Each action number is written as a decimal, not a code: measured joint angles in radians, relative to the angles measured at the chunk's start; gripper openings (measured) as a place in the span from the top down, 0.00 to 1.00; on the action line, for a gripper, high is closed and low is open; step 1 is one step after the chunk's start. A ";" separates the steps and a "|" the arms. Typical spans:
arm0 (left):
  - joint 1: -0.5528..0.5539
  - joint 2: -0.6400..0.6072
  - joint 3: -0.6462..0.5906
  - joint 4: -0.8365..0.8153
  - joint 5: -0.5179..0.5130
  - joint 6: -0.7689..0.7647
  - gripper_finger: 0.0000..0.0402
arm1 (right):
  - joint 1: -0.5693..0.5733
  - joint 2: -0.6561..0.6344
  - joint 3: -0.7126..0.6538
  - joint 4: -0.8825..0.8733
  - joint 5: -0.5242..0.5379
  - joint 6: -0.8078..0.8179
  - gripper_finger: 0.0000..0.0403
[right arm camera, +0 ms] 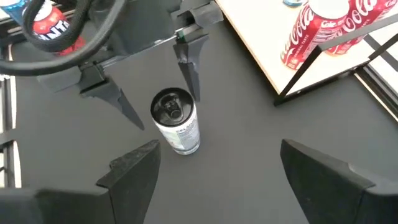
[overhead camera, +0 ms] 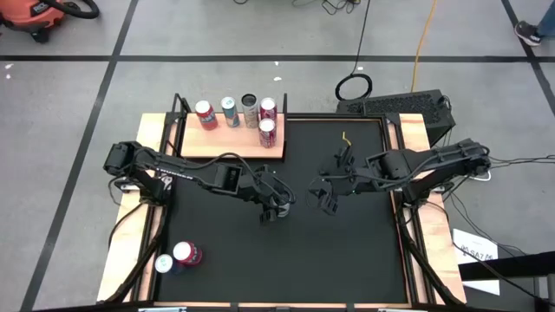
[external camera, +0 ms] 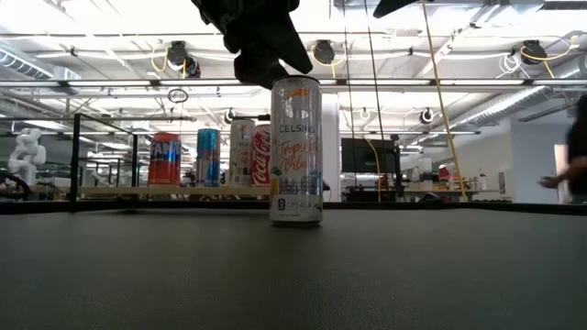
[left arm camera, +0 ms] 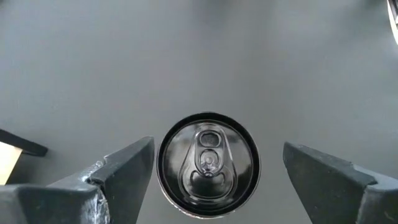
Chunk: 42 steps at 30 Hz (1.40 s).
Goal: Place canned beverage on shelf
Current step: Put the white yellow soda can on the shelf aligned with the other white yellow soda can
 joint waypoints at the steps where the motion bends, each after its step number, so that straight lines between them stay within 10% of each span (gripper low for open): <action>1: 0.000 0.000 0.000 0.000 0.000 0.000 0.12 | 0.001 0.004 0.000 0.000 0.018 0.001 0.21; 18: 0.002 -0.055 0.116 -0.109 -0.009 0.018 0.12 | 0.028 -0.135 -0.590 0.851 -0.014 -0.104 0.21; 42: 0.002 -0.261 0.162 -0.396 -0.197 -0.021 0.12 | -0.092 0.131 -0.604 1.140 -0.227 -0.354 0.01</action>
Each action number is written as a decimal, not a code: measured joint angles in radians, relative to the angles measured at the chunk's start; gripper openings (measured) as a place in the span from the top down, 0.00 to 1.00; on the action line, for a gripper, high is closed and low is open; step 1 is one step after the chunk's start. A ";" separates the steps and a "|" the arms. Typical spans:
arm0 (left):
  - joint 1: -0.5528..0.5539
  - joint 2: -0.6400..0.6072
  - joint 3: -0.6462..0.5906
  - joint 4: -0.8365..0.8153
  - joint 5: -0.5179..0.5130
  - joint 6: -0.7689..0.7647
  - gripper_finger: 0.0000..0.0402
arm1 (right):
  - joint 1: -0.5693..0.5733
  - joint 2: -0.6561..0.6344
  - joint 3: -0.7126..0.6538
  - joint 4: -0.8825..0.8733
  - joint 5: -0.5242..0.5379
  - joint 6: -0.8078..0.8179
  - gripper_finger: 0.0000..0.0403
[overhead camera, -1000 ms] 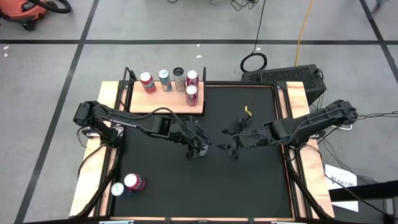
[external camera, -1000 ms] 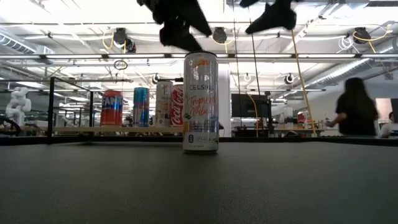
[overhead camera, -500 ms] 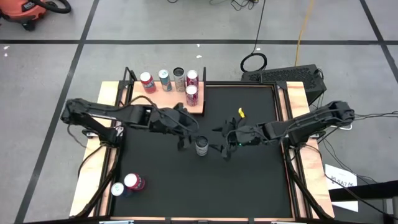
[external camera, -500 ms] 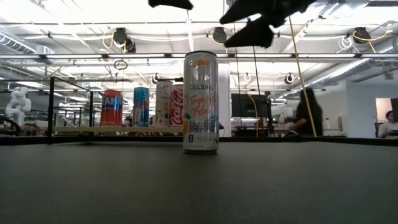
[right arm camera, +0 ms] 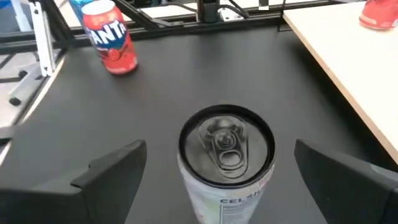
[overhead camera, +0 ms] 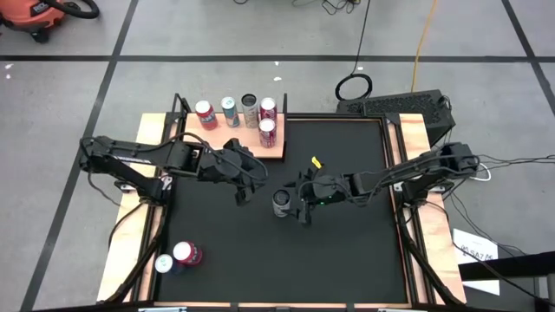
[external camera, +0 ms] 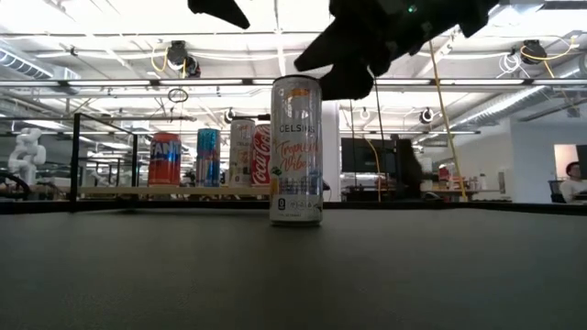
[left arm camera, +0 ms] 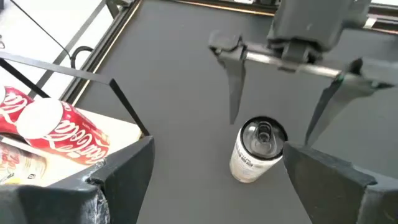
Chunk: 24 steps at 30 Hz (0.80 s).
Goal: Place canned beverage on shelf
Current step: Put the white yellow soda can on the shelf aligned with the other white yellow soda can
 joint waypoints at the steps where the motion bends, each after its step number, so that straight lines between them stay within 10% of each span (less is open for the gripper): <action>1: 0.000 0.000 0.000 0.001 0.000 0.000 0.12 | -0.006 0.011 0.000 0.014 0.000 -0.003 0.01; 18: 0.010 0.000 0.000 -0.015 -0.022 0.000 0.12 | -0.082 0.135 0.013 0.102 -0.157 0.020 0.03; 24: 0.014 0.000 0.000 -0.068 -0.033 0.000 0.12 | -0.084 0.149 0.071 0.088 -0.158 0.021 0.22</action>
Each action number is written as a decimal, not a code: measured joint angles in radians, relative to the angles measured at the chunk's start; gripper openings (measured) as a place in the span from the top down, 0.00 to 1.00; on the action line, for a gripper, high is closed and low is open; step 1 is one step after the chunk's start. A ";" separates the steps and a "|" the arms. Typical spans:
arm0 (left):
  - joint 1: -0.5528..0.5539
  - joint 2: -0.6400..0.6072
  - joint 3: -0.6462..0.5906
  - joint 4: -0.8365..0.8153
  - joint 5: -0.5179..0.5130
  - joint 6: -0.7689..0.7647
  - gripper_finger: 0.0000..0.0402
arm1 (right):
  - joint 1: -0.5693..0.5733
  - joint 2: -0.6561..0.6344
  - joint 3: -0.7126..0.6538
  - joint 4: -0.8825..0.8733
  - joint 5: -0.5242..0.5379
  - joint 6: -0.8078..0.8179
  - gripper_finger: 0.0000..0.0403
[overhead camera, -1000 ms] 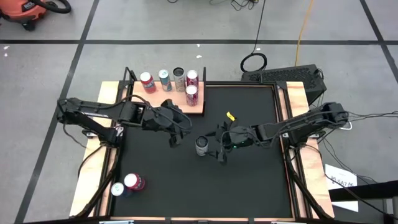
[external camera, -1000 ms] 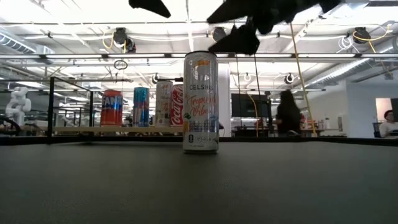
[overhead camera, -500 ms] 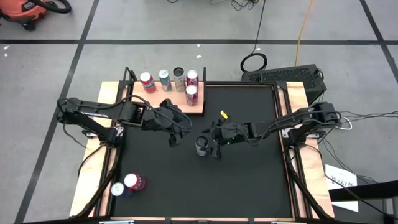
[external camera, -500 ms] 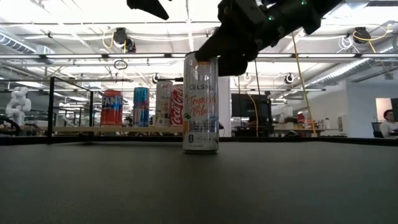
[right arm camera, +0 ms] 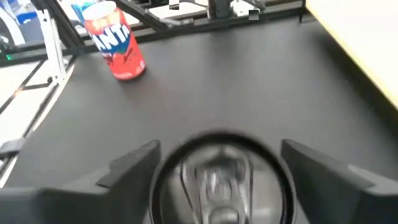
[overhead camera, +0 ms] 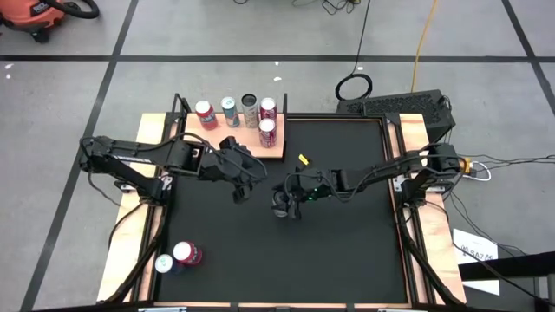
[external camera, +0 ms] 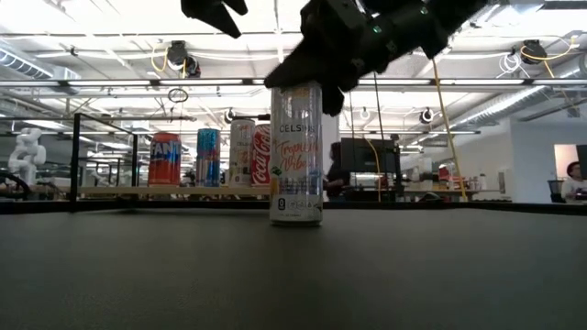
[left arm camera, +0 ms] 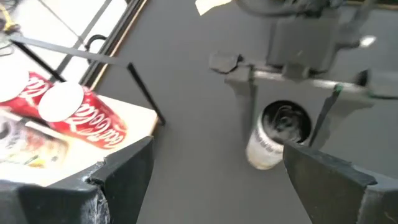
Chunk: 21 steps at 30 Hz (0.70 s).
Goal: Place canned beverage on shelf
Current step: Put the white yellow soda can on the shelf aligned with the other white yellow soda can
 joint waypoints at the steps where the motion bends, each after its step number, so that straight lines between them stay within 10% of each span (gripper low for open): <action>1: 0.000 0.000 0.000 -0.009 -0.013 0.000 0.12 | -0.002 0.000 0.012 -0.004 0.000 -0.003 0.27; 4: 0.001 0.000 0.000 -0.034 -0.040 -0.001 0.12 | -0.012 -0.001 0.053 -0.061 -0.004 -0.017 0.43; 12: 0.028 0.000 0.000 -0.039 -0.040 -0.006 0.12 | -0.046 0.000 0.132 -0.235 -0.025 -0.028 0.44; 21: 0.038 0.000 0.000 -0.038 -0.040 -0.007 0.12 | -0.054 -0.001 0.133 -0.330 -0.108 0.010 0.17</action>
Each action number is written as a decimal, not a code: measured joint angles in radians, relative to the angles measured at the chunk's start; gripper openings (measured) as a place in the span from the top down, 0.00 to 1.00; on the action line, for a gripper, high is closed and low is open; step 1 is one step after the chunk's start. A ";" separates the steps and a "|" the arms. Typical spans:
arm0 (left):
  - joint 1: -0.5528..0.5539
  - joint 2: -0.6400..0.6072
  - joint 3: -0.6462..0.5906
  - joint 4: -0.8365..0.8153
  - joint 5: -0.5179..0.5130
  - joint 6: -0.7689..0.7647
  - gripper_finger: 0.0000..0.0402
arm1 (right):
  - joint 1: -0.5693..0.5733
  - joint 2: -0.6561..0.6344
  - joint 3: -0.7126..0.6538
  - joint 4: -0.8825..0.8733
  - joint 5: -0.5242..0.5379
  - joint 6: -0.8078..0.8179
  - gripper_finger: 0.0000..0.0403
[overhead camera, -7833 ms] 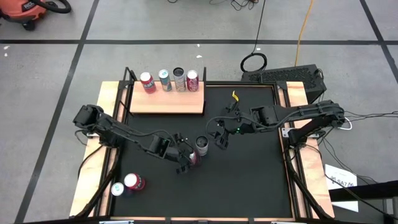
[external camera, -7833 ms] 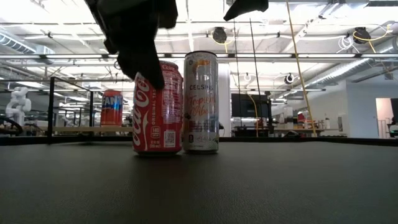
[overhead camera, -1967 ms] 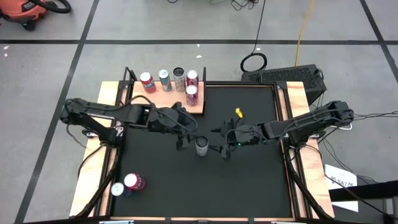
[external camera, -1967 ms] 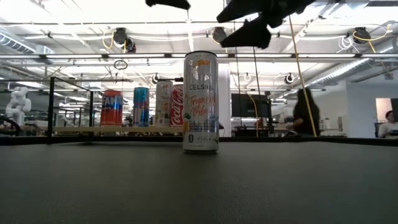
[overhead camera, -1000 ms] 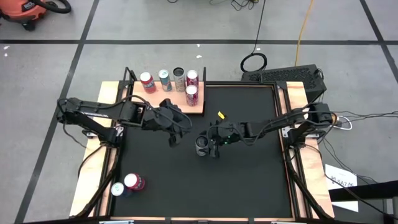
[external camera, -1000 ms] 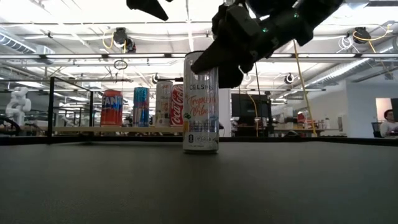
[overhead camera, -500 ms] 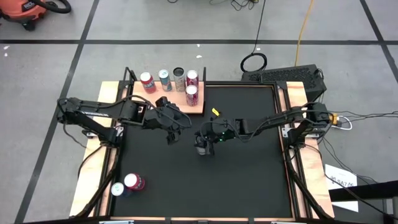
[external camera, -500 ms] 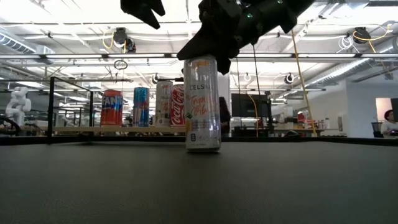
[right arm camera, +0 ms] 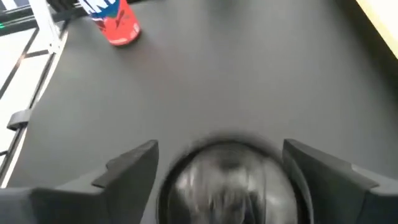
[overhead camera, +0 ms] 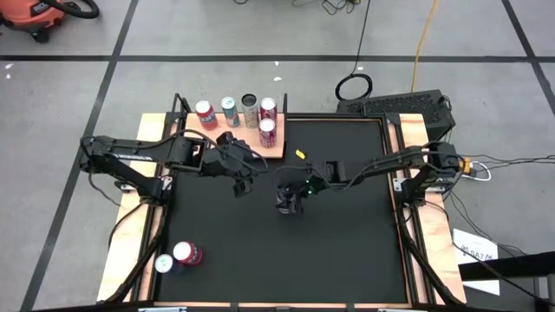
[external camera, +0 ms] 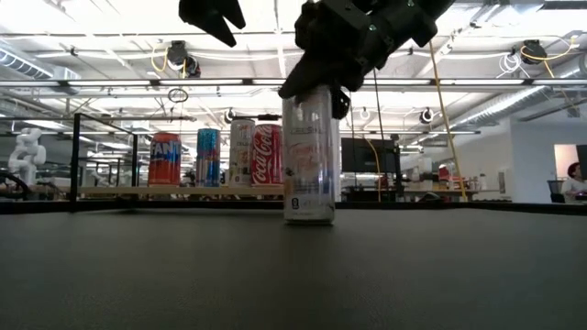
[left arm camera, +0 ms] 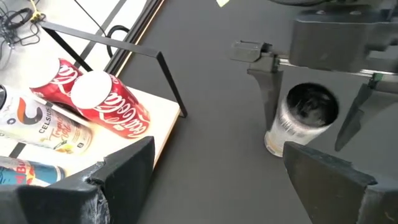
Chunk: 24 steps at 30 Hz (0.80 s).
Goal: Place canned beverage on shelf
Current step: Put the white yellow soda can on the shelf aligned with the other white yellow soda can
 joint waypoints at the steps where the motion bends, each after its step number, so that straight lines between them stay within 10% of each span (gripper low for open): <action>1: 0.000 0.000 0.000 0.000 0.000 -0.002 0.12 | 0.000 0.000 0.000 -0.011 0.001 0.004 0.17; 14: -0.016 0.000 -0.001 -0.023 0.006 -0.086 0.12 | 0.000 -0.062 0.000 -0.117 0.022 0.029 0.17; 24: -0.023 0.000 -0.004 -0.038 0.006 -0.180 0.12 | 0.000 -0.069 0.000 -0.153 0.027 0.038 0.41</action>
